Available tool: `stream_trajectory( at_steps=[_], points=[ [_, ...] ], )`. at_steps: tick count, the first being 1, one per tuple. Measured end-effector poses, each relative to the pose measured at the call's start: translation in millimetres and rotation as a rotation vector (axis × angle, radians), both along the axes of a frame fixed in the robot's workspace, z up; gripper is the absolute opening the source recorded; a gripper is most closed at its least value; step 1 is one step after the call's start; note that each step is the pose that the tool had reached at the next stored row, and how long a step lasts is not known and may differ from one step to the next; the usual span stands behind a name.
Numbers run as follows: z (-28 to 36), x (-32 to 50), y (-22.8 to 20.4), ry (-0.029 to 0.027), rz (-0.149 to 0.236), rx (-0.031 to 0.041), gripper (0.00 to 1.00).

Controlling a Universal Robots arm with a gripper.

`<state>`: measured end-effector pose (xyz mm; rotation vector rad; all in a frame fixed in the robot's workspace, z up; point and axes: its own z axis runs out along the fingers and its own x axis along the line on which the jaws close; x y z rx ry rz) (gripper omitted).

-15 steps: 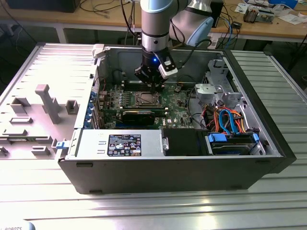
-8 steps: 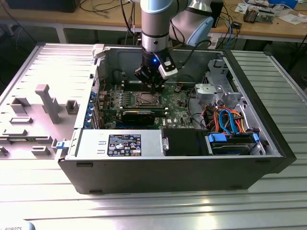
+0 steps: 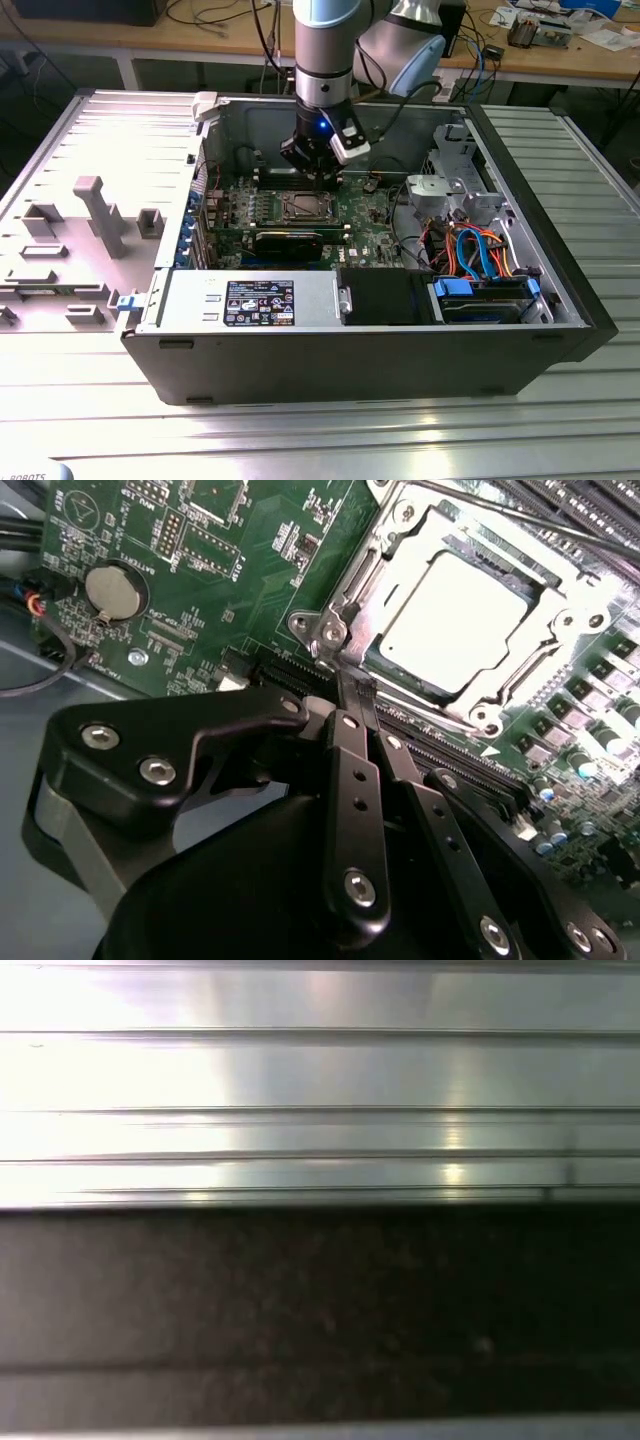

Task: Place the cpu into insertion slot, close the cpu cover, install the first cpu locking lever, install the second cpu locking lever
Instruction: 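Install the first cpu locking lever, then install the second cpu locking lever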

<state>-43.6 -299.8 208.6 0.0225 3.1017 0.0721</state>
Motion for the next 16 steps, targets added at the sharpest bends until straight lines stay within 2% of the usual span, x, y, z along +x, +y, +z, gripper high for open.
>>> stream_trajectory(
  at_steps=[5,16],
  points=[
    [-0.2,0.0,-2.6,0.0001,0.0,-0.003,0.11],
    [-0.1,0.0,-2.7,0.0002,0.0,-0.0045,0.11]
  ],
)
